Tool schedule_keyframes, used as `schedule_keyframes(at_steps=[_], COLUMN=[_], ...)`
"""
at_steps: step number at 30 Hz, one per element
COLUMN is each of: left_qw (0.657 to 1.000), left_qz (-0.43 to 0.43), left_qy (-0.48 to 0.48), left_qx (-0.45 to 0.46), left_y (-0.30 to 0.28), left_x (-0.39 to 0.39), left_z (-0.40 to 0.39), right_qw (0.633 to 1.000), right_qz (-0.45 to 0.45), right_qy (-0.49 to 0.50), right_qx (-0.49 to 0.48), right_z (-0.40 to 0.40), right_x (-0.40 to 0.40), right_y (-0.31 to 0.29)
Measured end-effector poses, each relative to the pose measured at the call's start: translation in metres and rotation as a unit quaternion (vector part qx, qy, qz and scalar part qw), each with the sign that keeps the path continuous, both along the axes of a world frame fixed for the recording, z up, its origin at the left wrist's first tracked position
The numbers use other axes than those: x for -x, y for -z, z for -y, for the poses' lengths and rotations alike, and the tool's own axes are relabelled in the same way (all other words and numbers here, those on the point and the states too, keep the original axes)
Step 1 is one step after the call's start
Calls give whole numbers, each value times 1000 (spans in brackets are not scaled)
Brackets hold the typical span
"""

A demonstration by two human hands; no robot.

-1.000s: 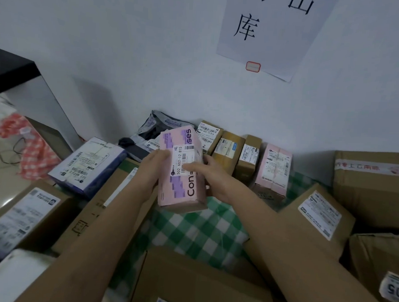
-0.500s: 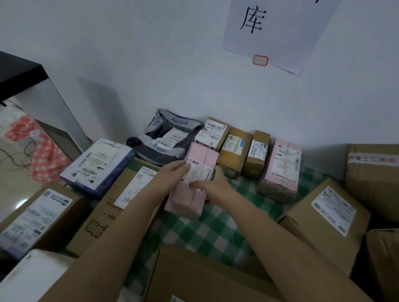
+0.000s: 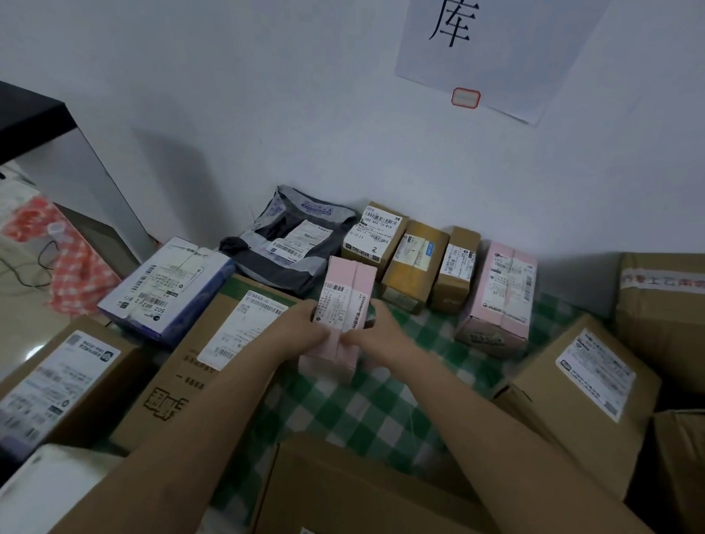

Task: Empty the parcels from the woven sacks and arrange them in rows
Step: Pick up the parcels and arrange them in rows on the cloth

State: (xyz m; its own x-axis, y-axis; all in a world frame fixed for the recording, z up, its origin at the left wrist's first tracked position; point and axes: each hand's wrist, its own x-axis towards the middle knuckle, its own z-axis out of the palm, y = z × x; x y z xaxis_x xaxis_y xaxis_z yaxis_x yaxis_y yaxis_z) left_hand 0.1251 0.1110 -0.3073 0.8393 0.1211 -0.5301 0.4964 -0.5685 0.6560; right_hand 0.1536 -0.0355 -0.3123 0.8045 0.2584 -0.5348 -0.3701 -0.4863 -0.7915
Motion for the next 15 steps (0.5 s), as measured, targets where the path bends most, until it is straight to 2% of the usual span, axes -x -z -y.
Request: schedule_keyframes(at_steps=[4, 9, 15], left_qw=[999, 999, 996], left_qz=[22, 29, 72], left_qy=[6, 11, -44], left_qx=[-24, -11, 24], left_y=[-1, 1, 5], left_x=[-11, -14, -12], left_z=[-1, -1, 3], right_qw=[1000, 999, 998], right_qz=[2, 1, -7], right_qy=[25, 48, 64], right_qx=[2, 0, -5], right_z=[-7, -11, -12], right_x=[-9, -15, -17], right_y=[4, 11, 16])
